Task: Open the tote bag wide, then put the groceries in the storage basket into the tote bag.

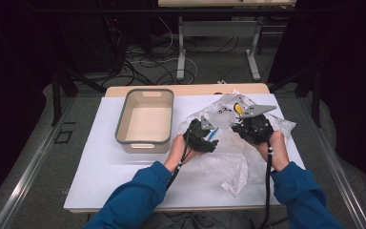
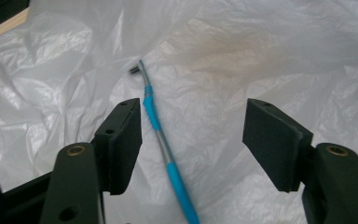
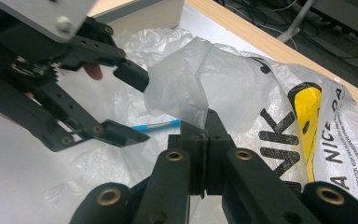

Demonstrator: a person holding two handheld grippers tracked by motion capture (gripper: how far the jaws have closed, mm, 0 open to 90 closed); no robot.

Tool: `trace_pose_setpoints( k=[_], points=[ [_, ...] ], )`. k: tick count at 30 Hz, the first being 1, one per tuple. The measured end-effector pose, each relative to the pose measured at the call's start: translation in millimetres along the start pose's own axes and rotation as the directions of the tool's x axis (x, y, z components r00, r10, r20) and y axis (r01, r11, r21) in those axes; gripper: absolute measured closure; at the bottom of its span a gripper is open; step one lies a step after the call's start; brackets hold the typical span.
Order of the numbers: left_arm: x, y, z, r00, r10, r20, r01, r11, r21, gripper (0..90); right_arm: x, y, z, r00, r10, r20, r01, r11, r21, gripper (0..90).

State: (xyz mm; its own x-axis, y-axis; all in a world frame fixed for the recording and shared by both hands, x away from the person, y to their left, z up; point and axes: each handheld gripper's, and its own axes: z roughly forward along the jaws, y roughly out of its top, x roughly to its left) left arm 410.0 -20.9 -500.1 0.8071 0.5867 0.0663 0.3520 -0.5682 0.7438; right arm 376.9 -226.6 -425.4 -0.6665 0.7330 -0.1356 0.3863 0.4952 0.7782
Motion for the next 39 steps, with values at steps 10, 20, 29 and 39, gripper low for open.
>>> trace_pose_setpoints(
  k=[10,20,29,39],
  points=[
    [2.4,-10.0,-8.6,1.0000,-0.001,0.006,0.001,0.9999,0.010,33.3,0.7,0.3,-0.4,1.0000,0.003,0.000,-0.003,1.000,0.001,90.0],
    [-1.4,-13.3,-19.9,0.9994,0.032,0.010,-0.032,0.9995,-0.008,28.3,-1.0,0.4,-2.8,1.0000,0.002,0.005,-0.002,1.000,-0.007,90.0],
    [-0.4,-18.5,-30.5,0.9992,0.034,0.023,-0.033,0.9994,-0.012,25.2,-0.5,2.0,-4.8,0.9999,0.001,0.010,-0.001,1.000,-0.012,90.0],
    [-1.2,-28.3,-42.7,0.9990,0.026,0.036,-0.027,0.9996,0.004,22.5,-0.6,2.2,-5.1,1.0000,0.003,0.008,-0.003,1.000,-0.013,90.0]
  ],
)
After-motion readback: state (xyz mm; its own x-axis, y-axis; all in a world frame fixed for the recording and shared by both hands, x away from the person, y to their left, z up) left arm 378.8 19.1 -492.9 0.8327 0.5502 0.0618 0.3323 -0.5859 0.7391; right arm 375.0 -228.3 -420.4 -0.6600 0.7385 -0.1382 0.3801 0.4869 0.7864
